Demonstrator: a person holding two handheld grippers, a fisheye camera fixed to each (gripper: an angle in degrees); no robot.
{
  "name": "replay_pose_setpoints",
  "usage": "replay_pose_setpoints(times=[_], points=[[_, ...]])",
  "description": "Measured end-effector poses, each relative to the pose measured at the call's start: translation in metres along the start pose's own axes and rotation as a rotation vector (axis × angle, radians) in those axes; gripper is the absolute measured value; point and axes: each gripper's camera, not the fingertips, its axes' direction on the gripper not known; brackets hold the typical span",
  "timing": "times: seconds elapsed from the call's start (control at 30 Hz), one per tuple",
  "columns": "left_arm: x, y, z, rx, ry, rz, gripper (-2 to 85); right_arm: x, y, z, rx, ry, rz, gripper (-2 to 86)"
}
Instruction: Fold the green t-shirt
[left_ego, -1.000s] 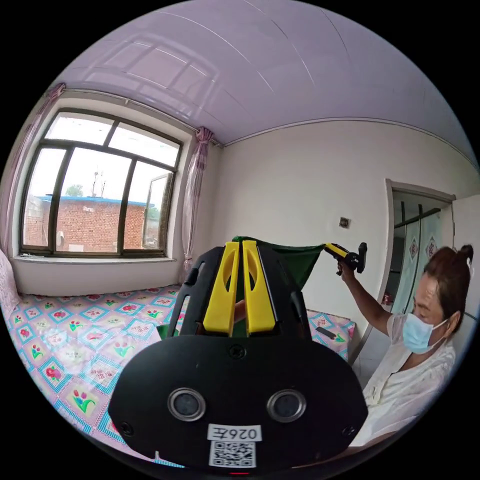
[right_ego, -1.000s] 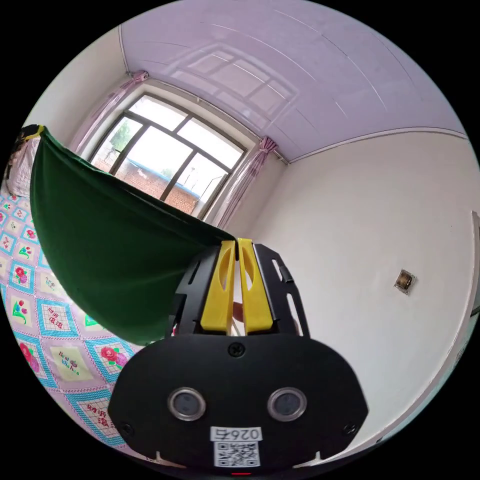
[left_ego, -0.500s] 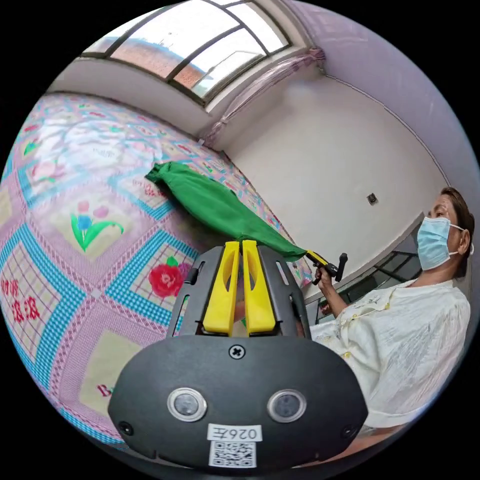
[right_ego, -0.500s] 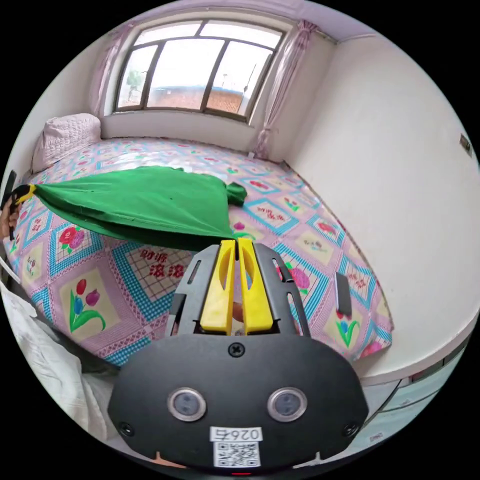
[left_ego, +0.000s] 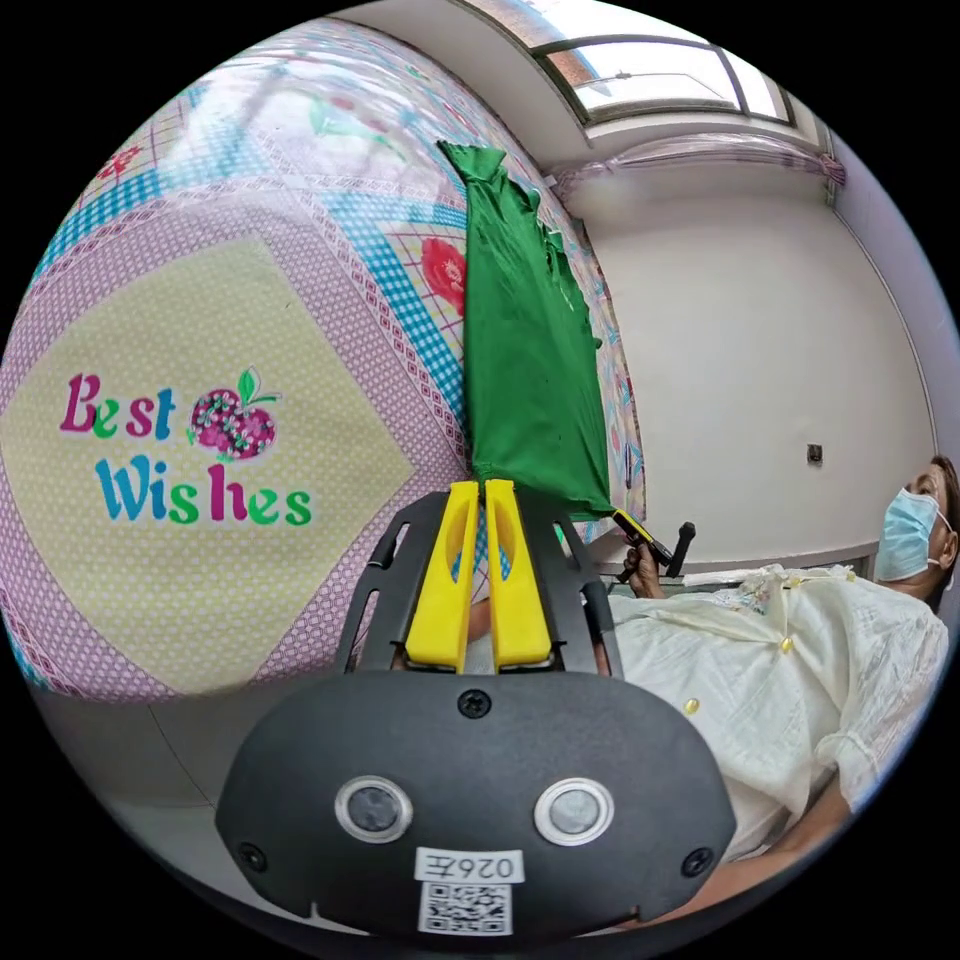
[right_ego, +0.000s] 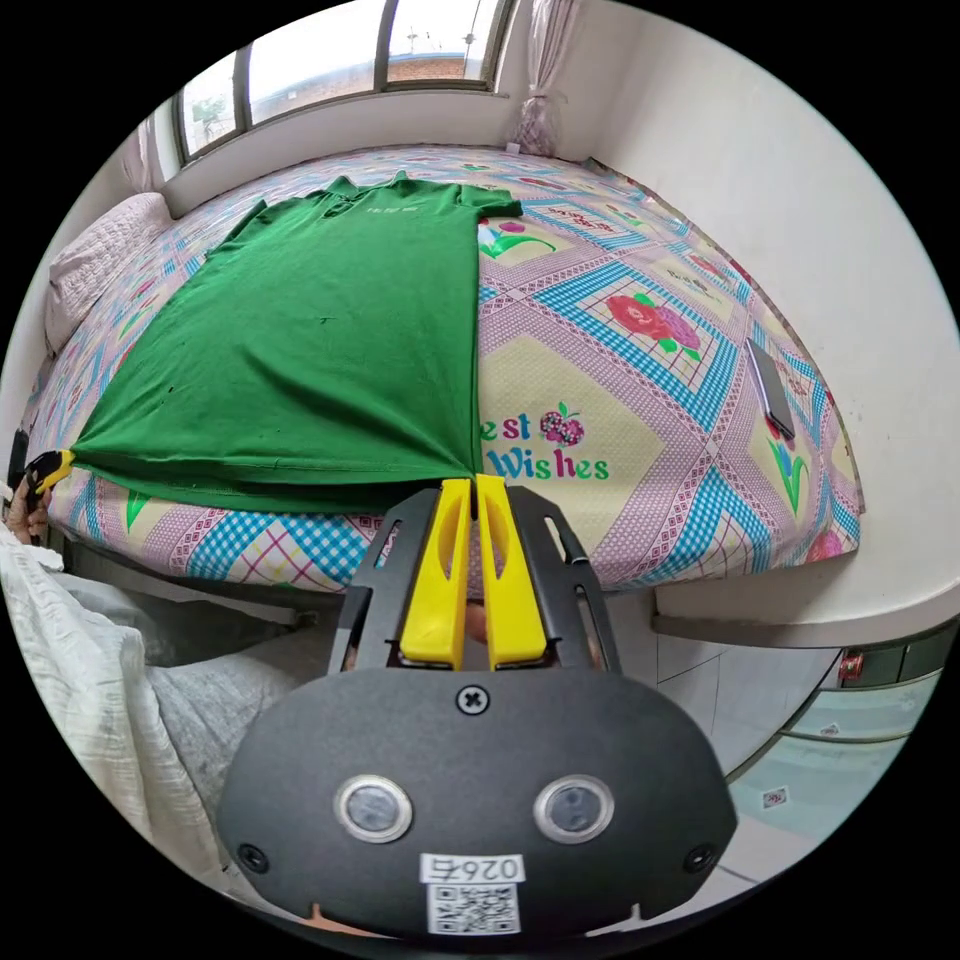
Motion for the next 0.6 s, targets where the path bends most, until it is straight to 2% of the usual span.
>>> replay_pose_setpoints(times=[0.33,0.47,0.6], points=[[-0.036,0.004,0.011,0.045,0.157,-0.081,-0.9,0.049,-0.015,-0.011,0.003,-0.030,-0.010,1.3],[-0.027,0.011,-0.005,0.100,0.142,-0.062,-1.0,0.078,-0.019,-0.039,0.042,-0.077,0.058,0.0],[0.010,-0.026,0.004,0.114,0.066,0.073,-1.0,0.082,-0.057,-0.060,0.160,-0.130,0.030,-0.8]])
